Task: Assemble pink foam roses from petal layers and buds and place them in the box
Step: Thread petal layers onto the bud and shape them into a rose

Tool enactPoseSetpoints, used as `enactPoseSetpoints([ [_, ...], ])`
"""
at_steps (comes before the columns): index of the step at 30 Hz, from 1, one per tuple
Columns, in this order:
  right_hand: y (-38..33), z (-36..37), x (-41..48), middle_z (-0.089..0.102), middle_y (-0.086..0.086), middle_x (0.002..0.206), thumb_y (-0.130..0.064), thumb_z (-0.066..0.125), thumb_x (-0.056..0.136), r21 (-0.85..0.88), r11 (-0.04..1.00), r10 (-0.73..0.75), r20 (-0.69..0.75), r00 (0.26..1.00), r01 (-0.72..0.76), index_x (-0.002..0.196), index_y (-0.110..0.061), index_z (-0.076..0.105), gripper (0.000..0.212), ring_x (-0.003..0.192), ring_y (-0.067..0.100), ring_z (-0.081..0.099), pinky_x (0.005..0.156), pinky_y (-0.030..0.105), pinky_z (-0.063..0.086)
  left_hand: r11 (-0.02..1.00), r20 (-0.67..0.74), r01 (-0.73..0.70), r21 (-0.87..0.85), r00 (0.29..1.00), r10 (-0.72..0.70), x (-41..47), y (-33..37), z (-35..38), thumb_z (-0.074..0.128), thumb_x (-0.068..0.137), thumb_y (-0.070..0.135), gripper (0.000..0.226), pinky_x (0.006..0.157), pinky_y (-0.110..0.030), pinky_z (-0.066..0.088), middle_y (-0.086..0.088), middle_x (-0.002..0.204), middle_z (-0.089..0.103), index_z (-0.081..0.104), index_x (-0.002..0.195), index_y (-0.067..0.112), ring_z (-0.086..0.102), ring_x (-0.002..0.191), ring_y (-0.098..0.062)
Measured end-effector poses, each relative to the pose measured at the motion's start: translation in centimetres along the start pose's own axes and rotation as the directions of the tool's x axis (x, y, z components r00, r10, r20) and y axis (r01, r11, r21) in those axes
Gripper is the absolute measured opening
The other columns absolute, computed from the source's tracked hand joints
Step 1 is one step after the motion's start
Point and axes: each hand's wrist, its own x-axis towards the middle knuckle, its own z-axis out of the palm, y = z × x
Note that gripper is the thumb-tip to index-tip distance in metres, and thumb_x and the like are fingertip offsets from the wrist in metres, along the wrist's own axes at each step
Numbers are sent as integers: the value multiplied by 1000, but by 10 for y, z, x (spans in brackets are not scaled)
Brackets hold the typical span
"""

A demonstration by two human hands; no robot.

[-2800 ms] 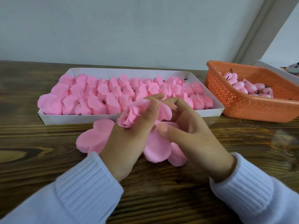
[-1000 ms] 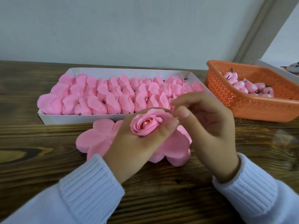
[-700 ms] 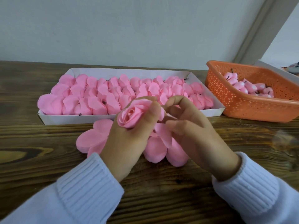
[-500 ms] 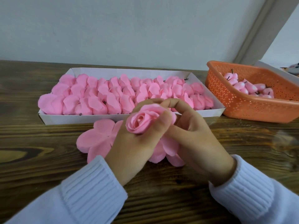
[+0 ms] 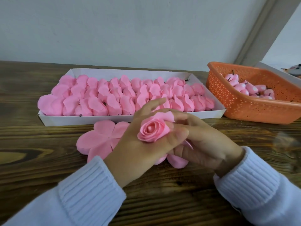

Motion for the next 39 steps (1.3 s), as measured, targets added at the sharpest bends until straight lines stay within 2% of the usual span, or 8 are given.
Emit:
enactPoseSetpoints([
  [6,3,-1,3,69,13,78,-15,67,79,-229,969,-142,-218,965,91,103,-5,63,26,67,14,68,61,22,55,998,-172,-46,49,984,54,0,-3,-6,66,60,49,77,92,-33,53,10,114,69,53,130,19,63,108,-4],
  [11,8,3,1,73,-3,75,-2,71,80,-715,598,-660,-184,728,362,96,-19,61,25,67,8,68,65,22,54,995,-239,-88,55,966,98,3,-1,-4,63,58,53,54,44,2,35,11,73,58,63,108,33,53,45,12],
  [16,9,8,-2,73,-9,82,-1,70,79,-787,404,-816,-80,572,467,98,-21,56,32,76,9,70,68,23,53,994,-159,-79,70,983,89,3,-4,-5,65,67,46,46,63,-8,49,15,85,73,65,108,26,67,75,5],
  [22,6,12,-5,70,-3,84,1,74,73,-732,387,-868,-85,489,560,98,-14,55,35,77,2,68,68,13,50,984,-36,-123,130,991,129,2,-6,-3,69,75,30,16,65,-6,48,8,74,71,68,85,19,65,71,4],
  [27,5,12,-6,69,-3,89,2,77,72,-759,348,-882,-68,465,549,97,-16,56,37,77,3,67,67,14,50,974,7,-84,211,996,84,2,-7,-1,77,66,43,30,67,-21,52,-9,77,67,64,88,29,65,74,-19],
  [32,7,15,-8,70,-1,88,2,74,76,-727,329,-881,-7,472,602,95,-15,58,30,78,10,70,69,19,53,979,30,-42,201,999,36,-2,1,3,71,60,40,27,56,1,41,35,57,60,60,61,65,58,60,18],
  [36,8,16,-6,65,7,93,-15,57,88,-659,416,-870,-89,485,627,96,-12,56,9,91,15,66,80,28,52,984,-8,-55,171,998,57,0,-2,1,80,67,41,11,57,-25,53,-6,63,67,69,69,43,64,61,-24],
  [39,7,12,-3,61,3,81,-26,53,84,-689,534,-779,-174,603,490,83,-13,58,14,79,8,60,71,25,49,987,-96,-103,127,989,116,3,-4,-1,75,61,38,21,58,-16,52,-23,73,64,70,79,27,61,70,-34],
])
